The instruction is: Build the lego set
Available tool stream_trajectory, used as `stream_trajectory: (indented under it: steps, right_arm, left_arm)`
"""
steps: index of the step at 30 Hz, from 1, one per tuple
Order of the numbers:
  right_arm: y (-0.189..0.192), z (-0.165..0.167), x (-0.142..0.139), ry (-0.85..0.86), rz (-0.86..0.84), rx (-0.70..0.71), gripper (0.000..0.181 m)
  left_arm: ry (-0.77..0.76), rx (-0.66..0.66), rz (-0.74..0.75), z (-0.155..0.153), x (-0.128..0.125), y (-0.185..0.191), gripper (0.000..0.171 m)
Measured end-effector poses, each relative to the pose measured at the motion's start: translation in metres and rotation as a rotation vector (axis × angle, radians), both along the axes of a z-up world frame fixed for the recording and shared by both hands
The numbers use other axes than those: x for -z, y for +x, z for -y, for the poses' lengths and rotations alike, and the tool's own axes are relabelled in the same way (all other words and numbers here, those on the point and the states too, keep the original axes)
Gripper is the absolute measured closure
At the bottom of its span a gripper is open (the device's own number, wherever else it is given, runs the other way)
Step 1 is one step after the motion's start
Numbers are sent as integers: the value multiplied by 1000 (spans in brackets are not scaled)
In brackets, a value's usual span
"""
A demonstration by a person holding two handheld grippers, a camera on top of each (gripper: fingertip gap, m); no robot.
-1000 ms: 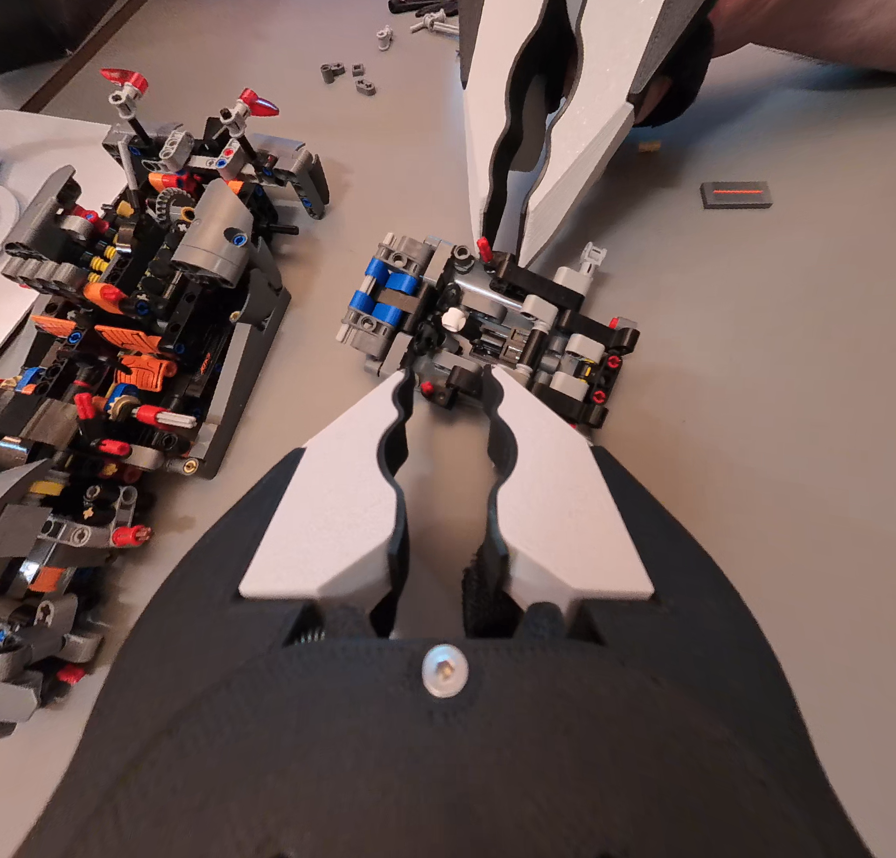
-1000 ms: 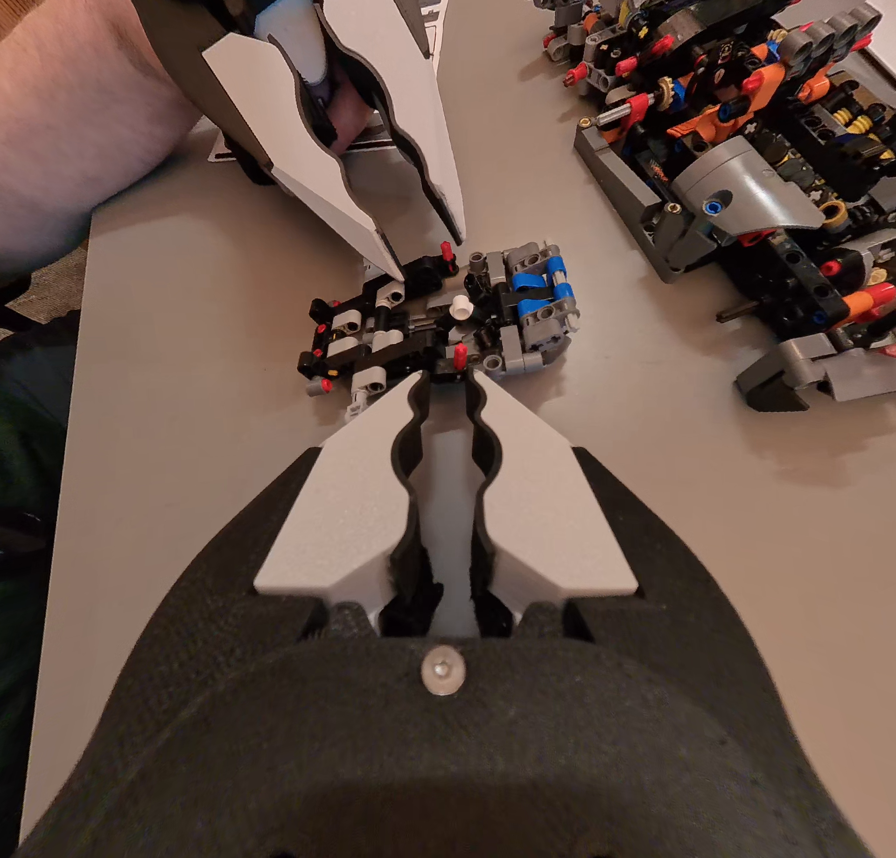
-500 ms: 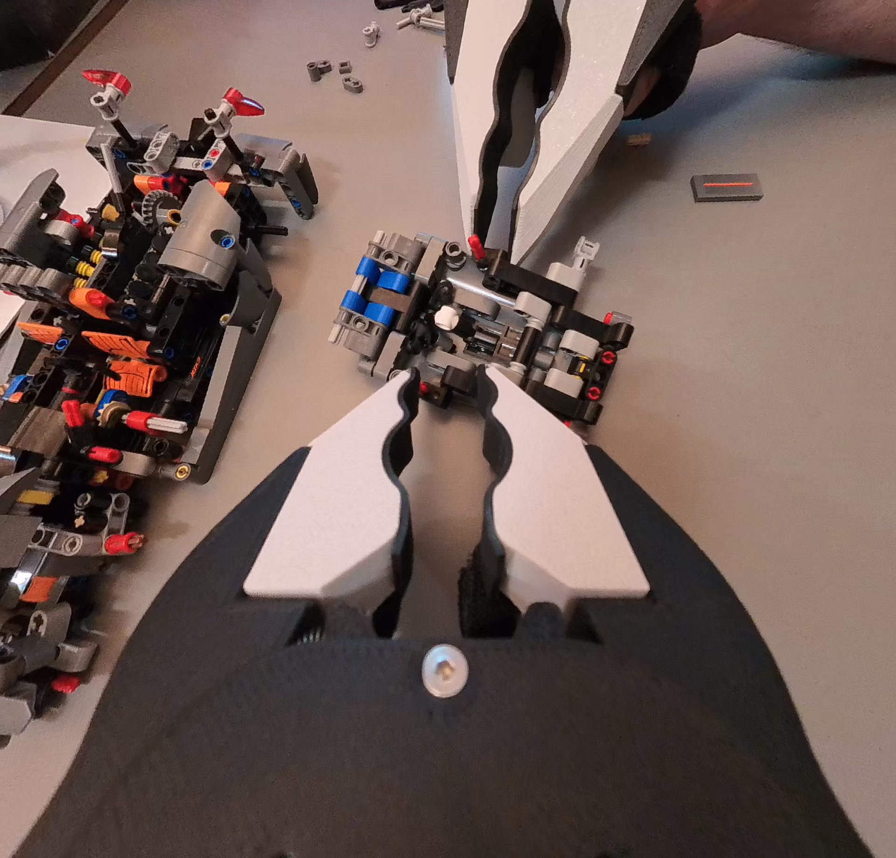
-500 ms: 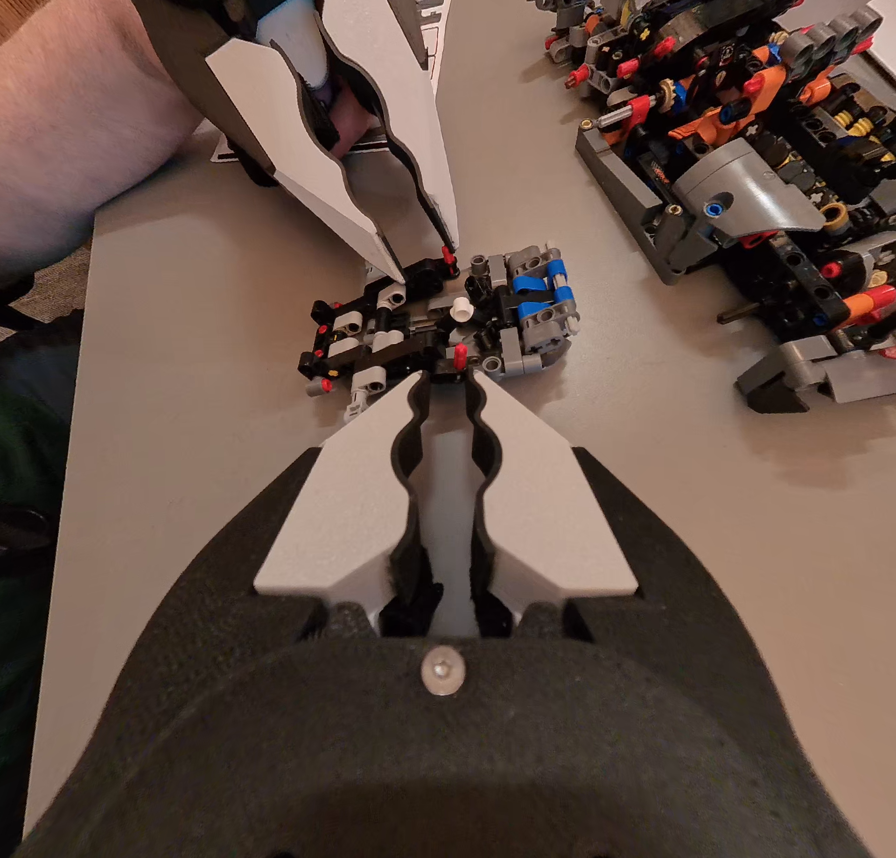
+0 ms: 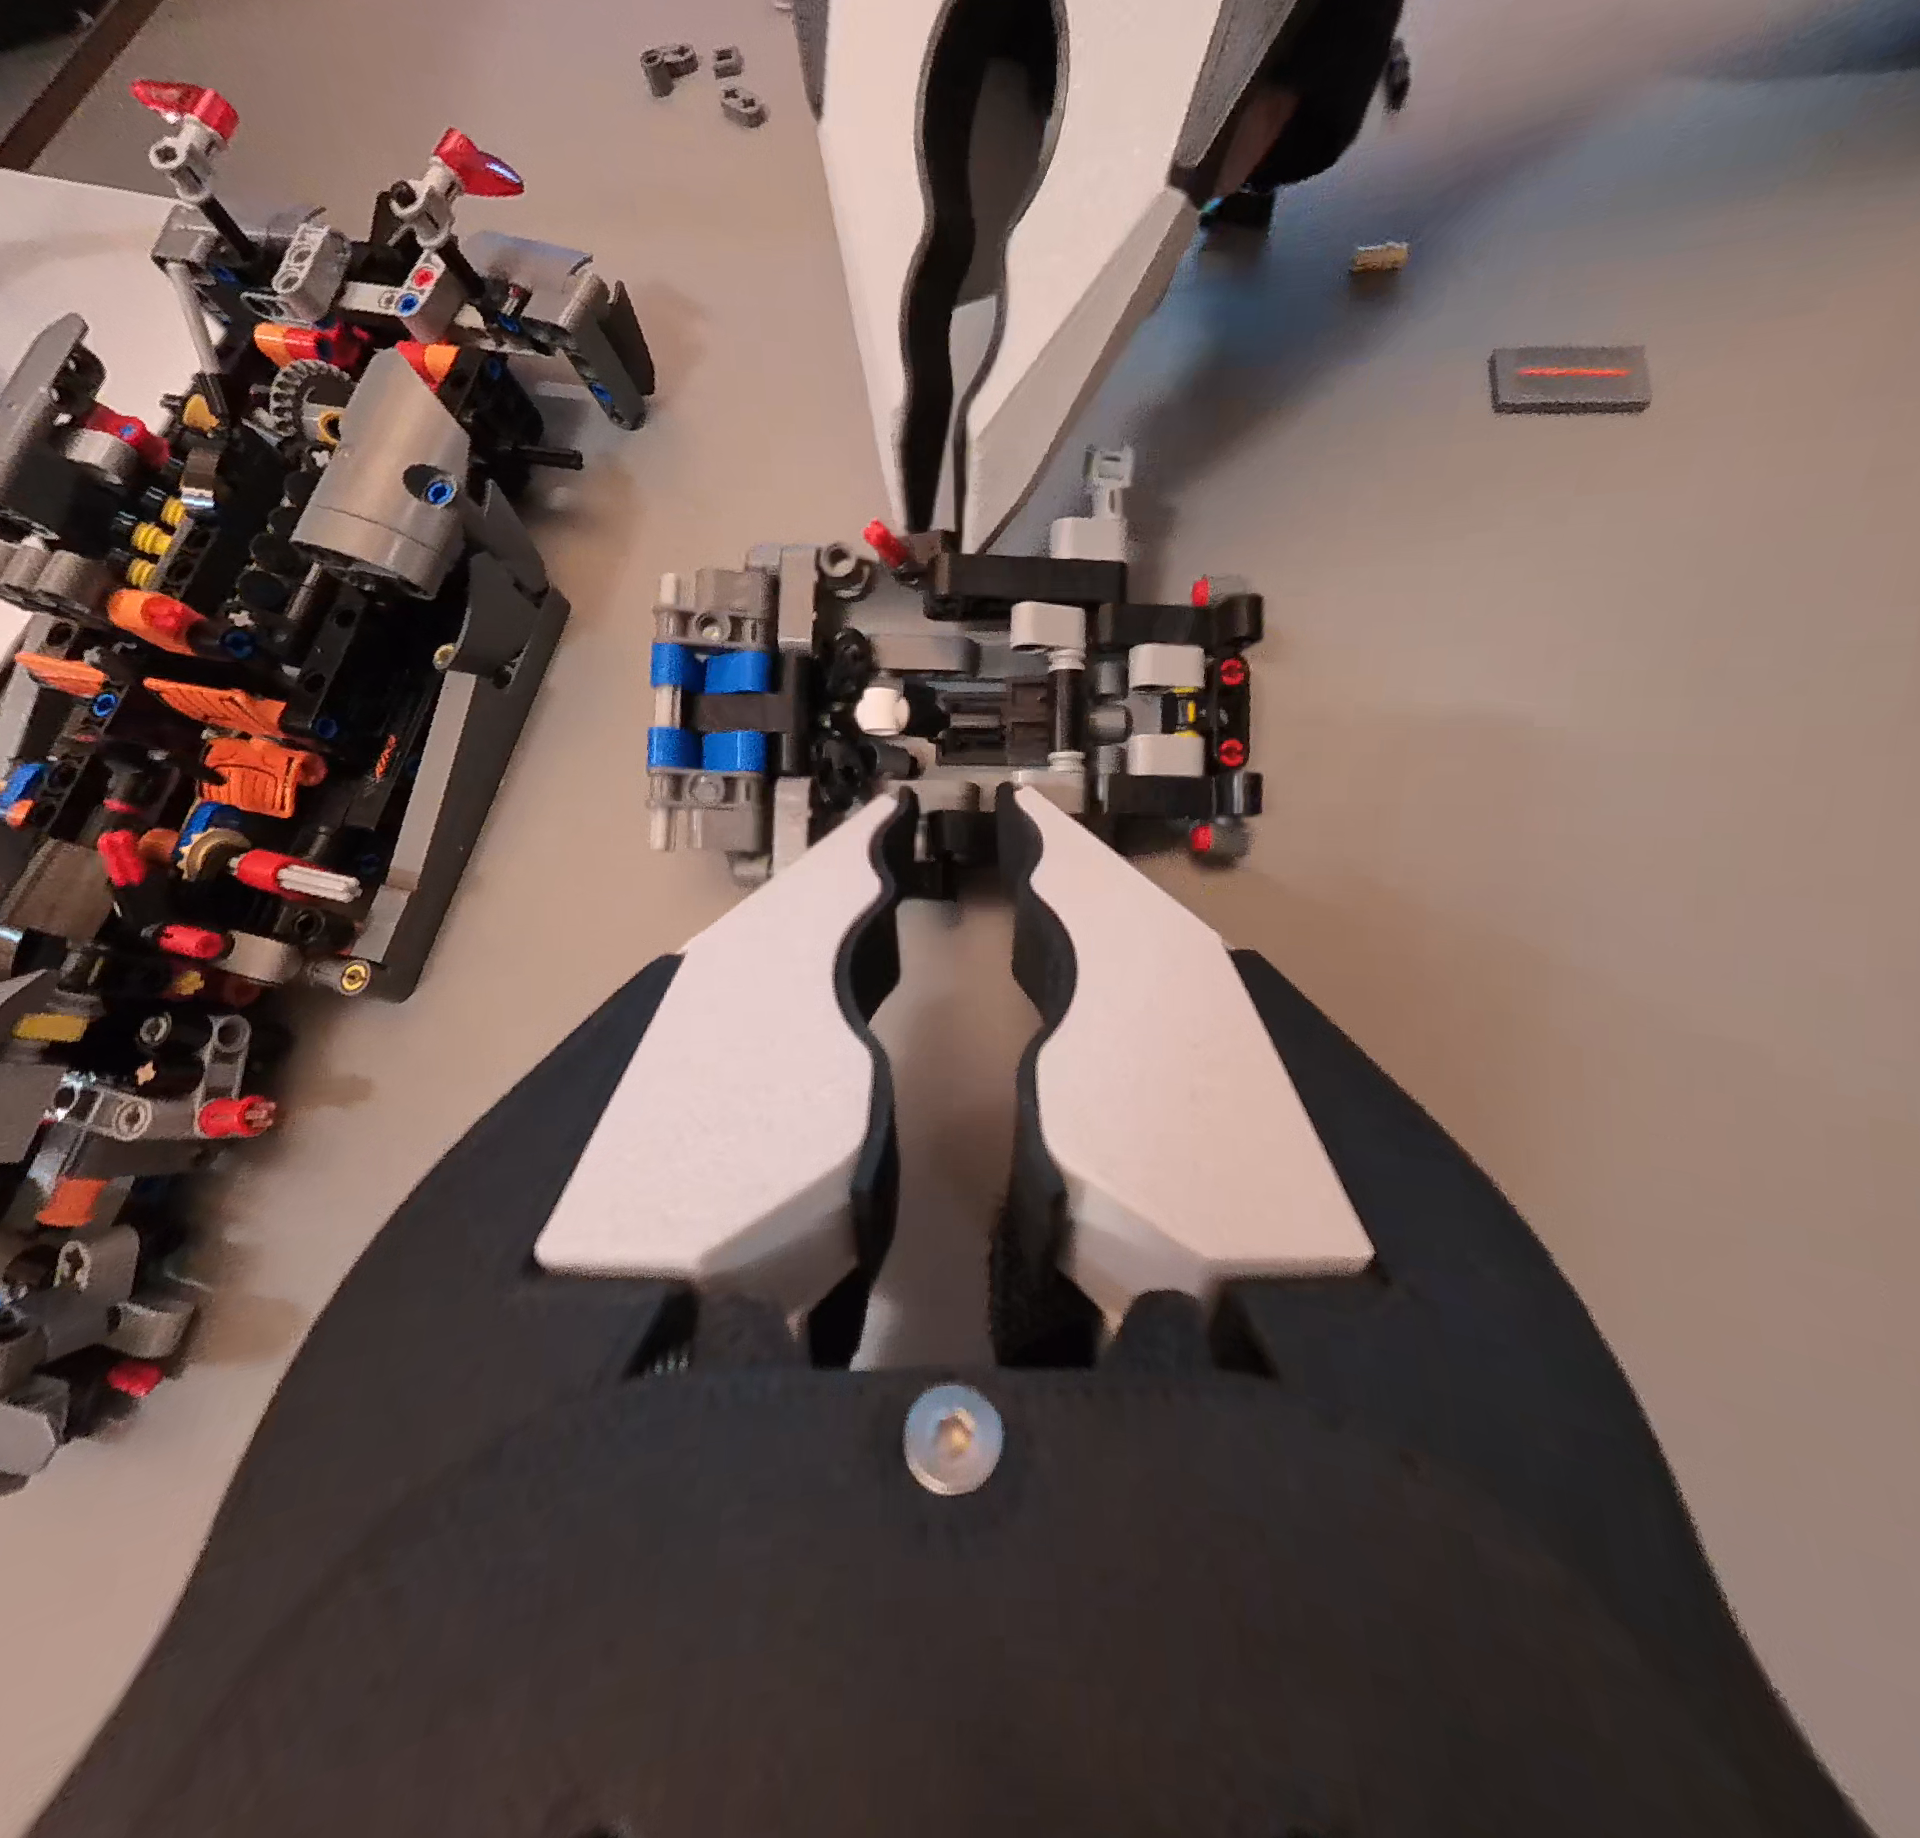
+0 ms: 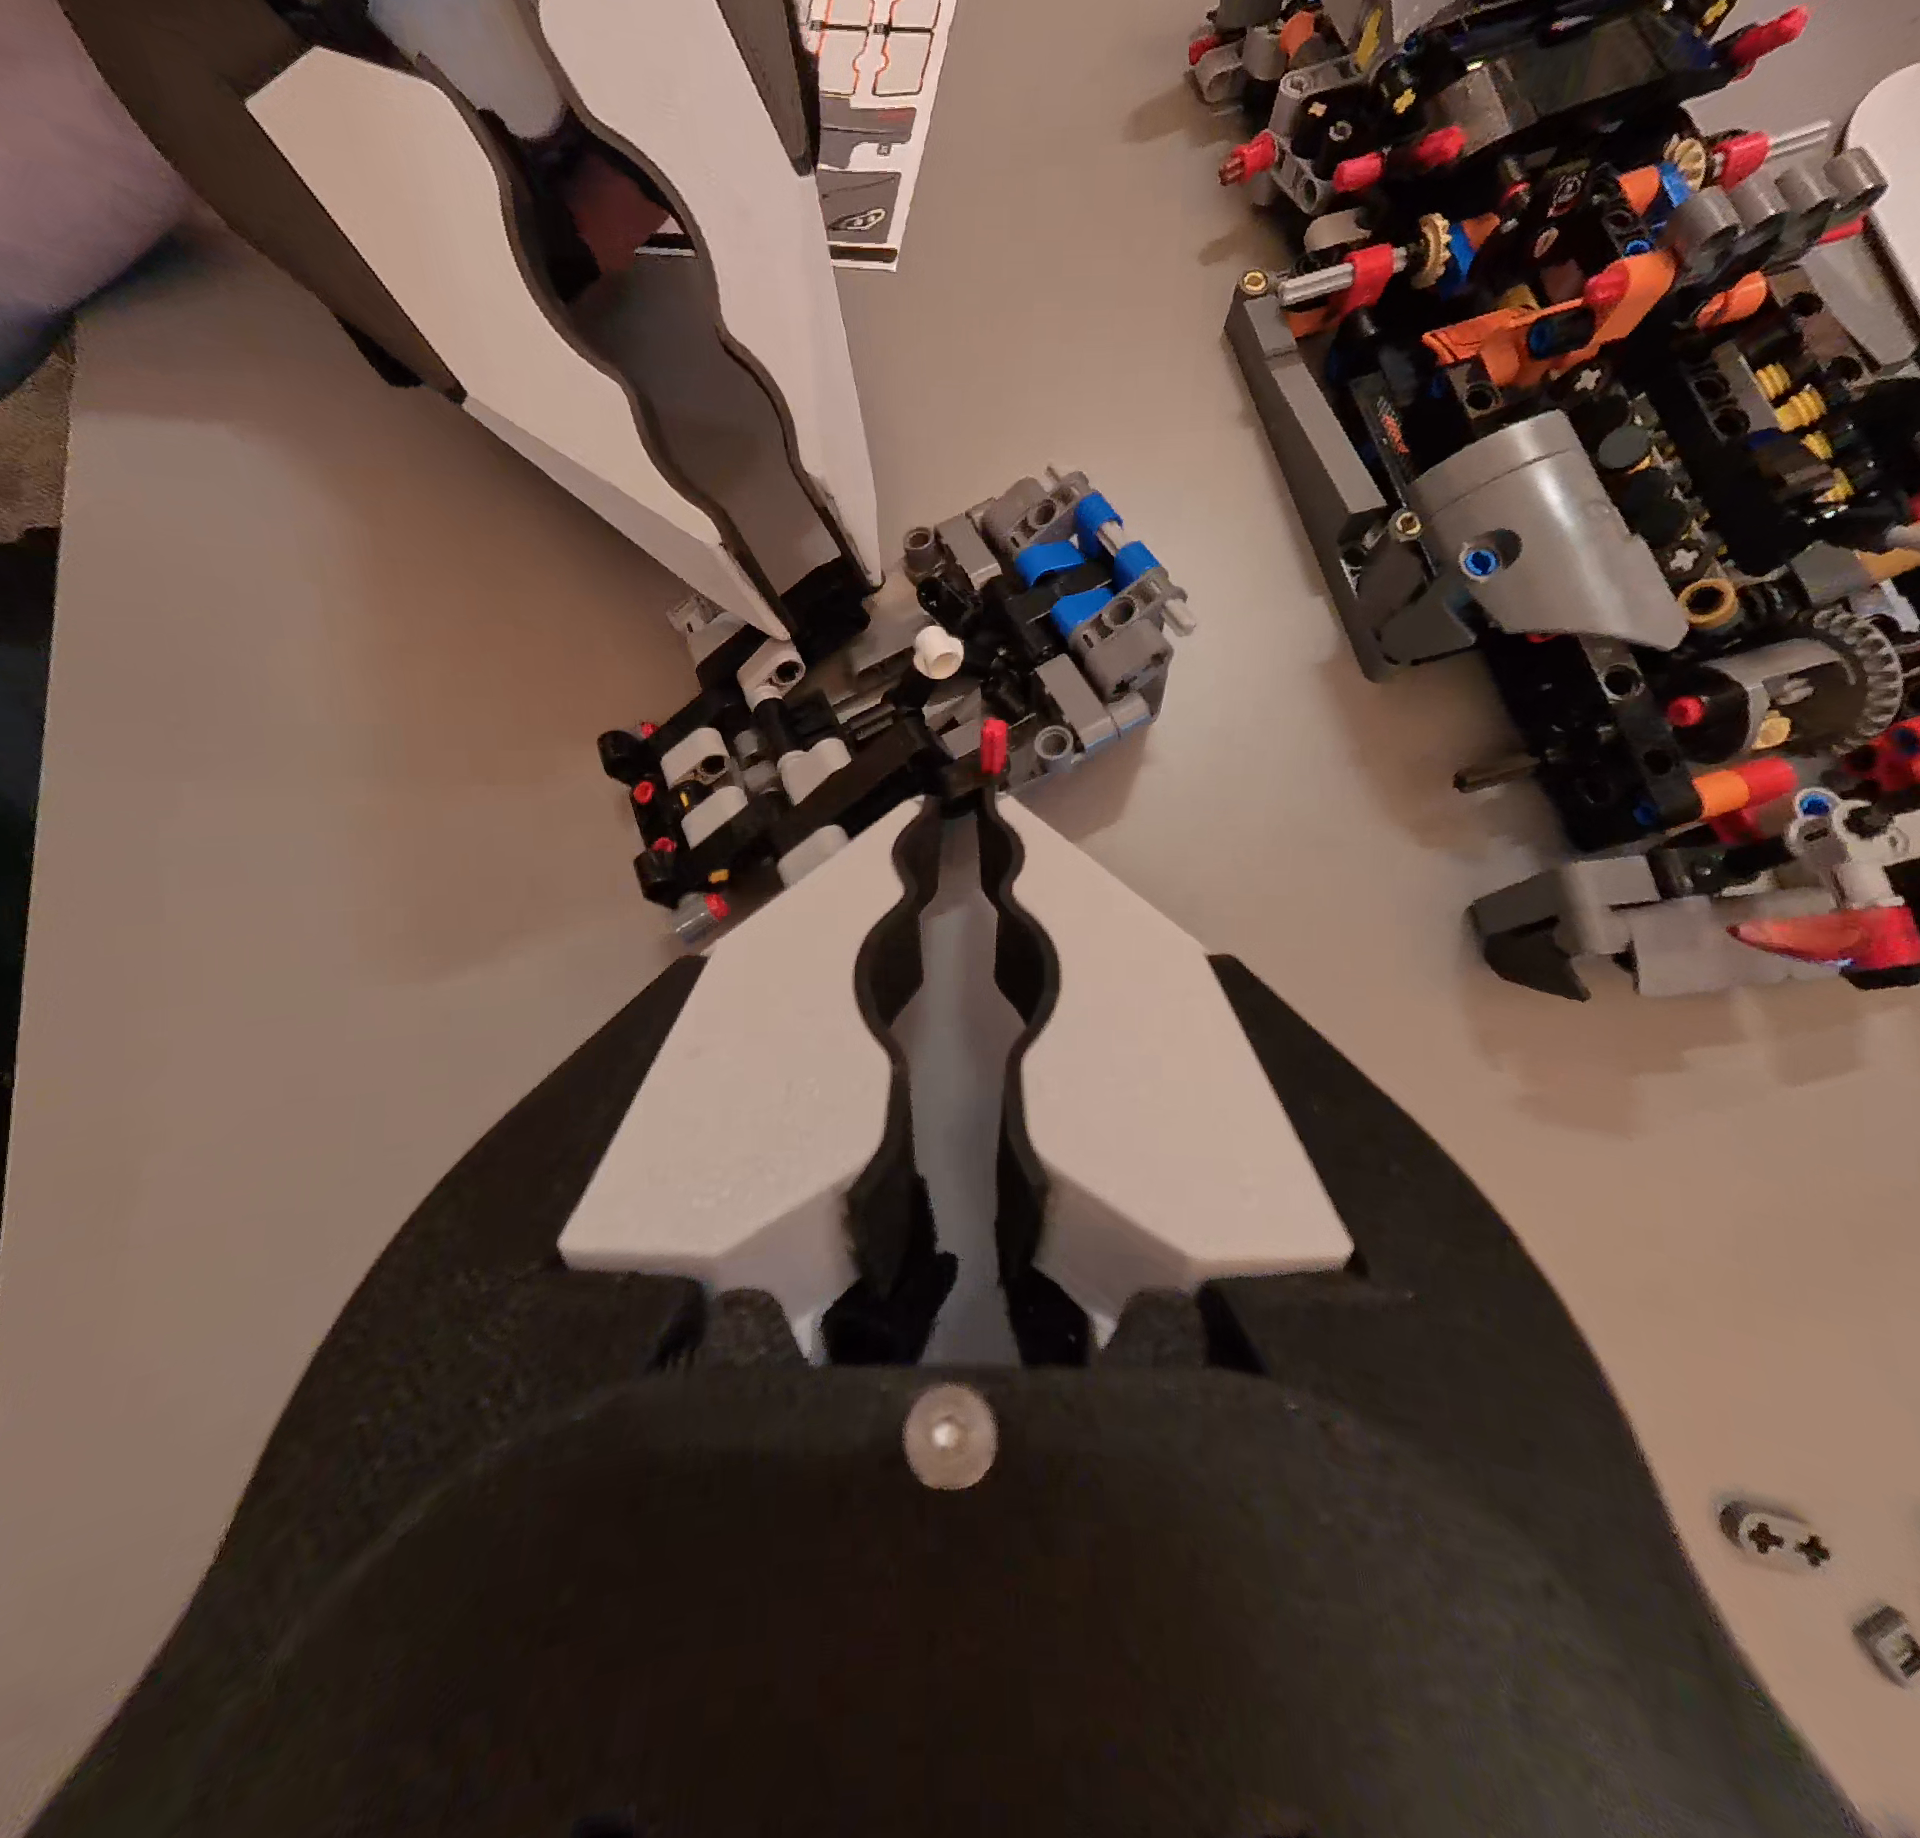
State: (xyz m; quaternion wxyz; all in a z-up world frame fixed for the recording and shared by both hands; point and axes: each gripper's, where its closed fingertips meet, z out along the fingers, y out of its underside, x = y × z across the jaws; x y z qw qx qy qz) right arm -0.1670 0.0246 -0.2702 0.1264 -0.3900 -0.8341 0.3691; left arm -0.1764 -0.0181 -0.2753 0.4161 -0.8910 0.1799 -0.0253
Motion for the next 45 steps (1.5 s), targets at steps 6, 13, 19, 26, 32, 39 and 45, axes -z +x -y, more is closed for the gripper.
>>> stream_trajectory:
  steps: [6, 13, 19, 26, 32, 39, 45]
  right_arm:
    - [0, 1, 0, -11, -23, -13, 176]
    - [-7, 1, -12, -68, -42, -32, 160]
    - [-9, 9, -10, -165, 21, -71, 167]
    - [-7, 11, -10, -162, 15, -87, 166]
    - [-8, 13, -9, -148, 9, -95, 167]
    - [-9, 16, -10, -138, -4, -111, 168]
    - [-9, 16, -11, -127, -39, -121, 169]
  left_arm:
    - [25, -31, -23, 1, 0, 1, 160]
    - [29, -32, -32, -1, 1, 1, 161]
    - [29, -31, -42, -3, 3, 1, 162]
    - [22, -39, -65, -5, 6, 2, 165]
    - [16, -46, -76, -3, 6, 5, 167]
    - [15, -61, -84, -3, 8, 7, 168]
    - [7, -79, -105, -5, 10, 6, 170]
